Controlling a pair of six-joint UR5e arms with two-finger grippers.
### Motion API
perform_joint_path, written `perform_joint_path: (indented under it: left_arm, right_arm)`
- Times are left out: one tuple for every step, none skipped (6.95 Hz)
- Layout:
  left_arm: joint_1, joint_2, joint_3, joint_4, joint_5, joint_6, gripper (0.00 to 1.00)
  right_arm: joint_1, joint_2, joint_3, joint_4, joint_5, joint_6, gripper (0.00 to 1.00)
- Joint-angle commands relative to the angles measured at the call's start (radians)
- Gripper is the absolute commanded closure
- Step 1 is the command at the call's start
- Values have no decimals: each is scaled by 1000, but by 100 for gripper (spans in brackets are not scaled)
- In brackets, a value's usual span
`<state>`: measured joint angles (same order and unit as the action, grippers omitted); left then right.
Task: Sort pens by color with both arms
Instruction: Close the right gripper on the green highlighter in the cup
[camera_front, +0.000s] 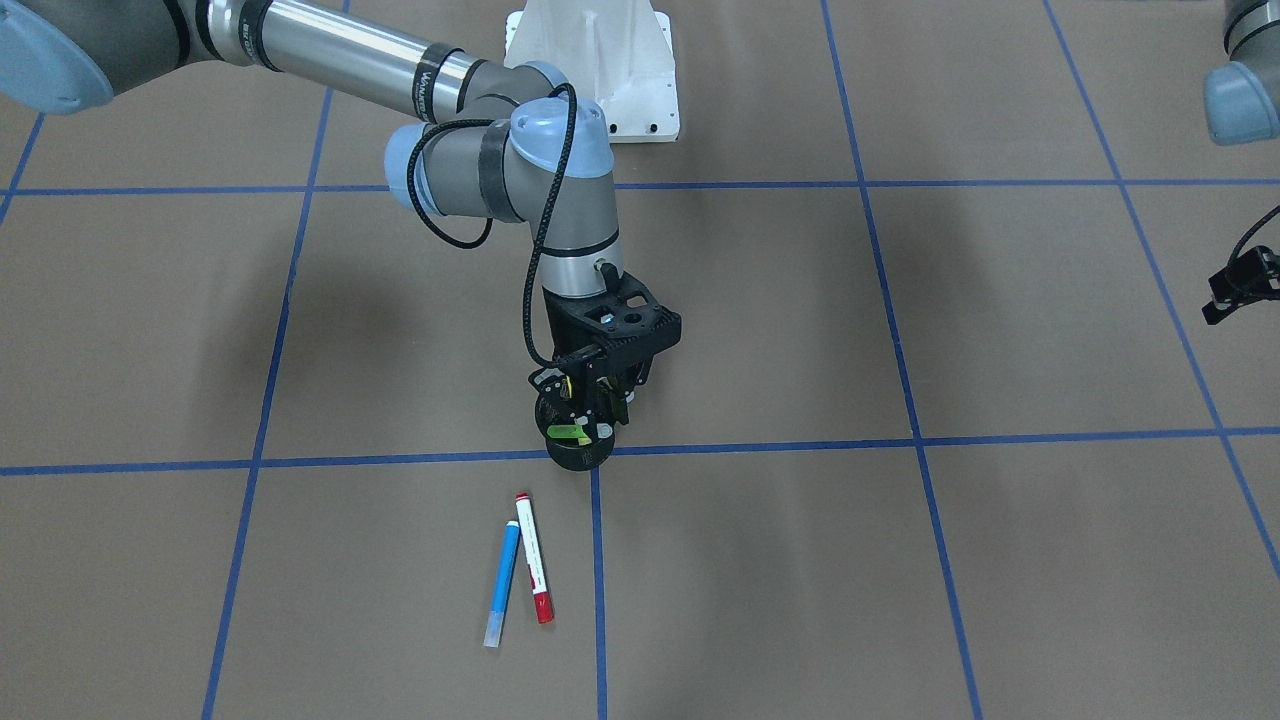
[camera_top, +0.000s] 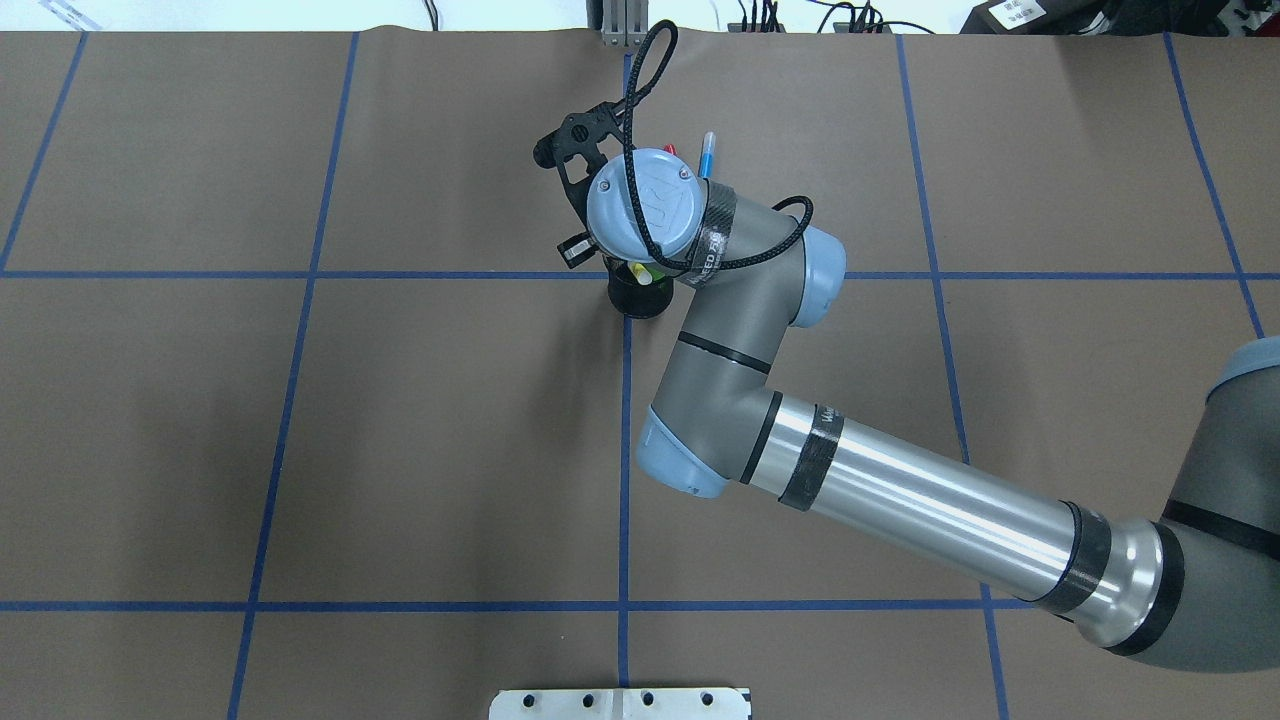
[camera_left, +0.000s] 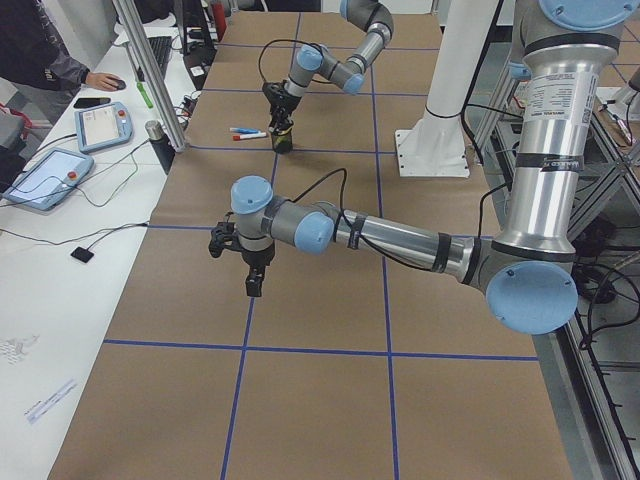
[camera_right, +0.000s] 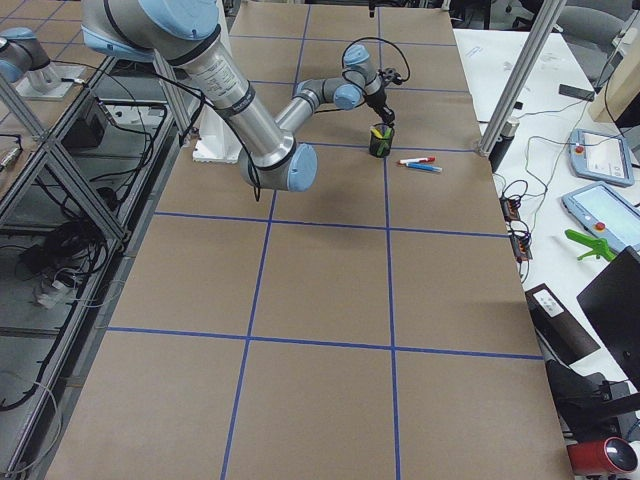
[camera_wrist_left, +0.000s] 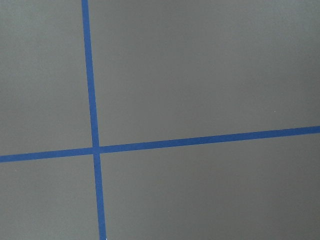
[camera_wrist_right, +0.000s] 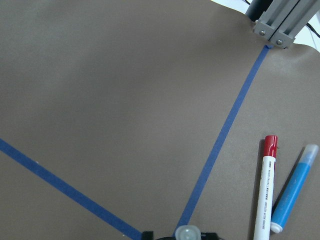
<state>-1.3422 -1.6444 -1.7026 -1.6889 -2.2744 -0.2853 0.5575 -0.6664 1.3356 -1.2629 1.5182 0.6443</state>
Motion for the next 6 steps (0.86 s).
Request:
perform_joint_path:
  left_arm:
    - [0, 0, 0, 0, 1, 0, 0]
    - [0, 0, 0, 0, 1, 0, 0]
    - [0, 0, 0, 0, 0, 0, 0]
    - [0, 0, 0, 0, 0, 0, 0]
    - [0, 0, 0, 0, 0, 0, 0]
    - [0, 0, 0, 0, 1, 0, 0]
  right_arm:
    - [4, 1, 2, 0, 0, -2, 61]
    - [4, 1, 13, 0, -1, 1, 61]
    - [4, -5, 11, 0, -3, 3, 61]
    - [4, -10, 13, 0, -3, 3, 61]
    - [4, -10, 13, 0, -3, 3, 61]
    - [5, -9, 13, 0, -1, -2, 61]
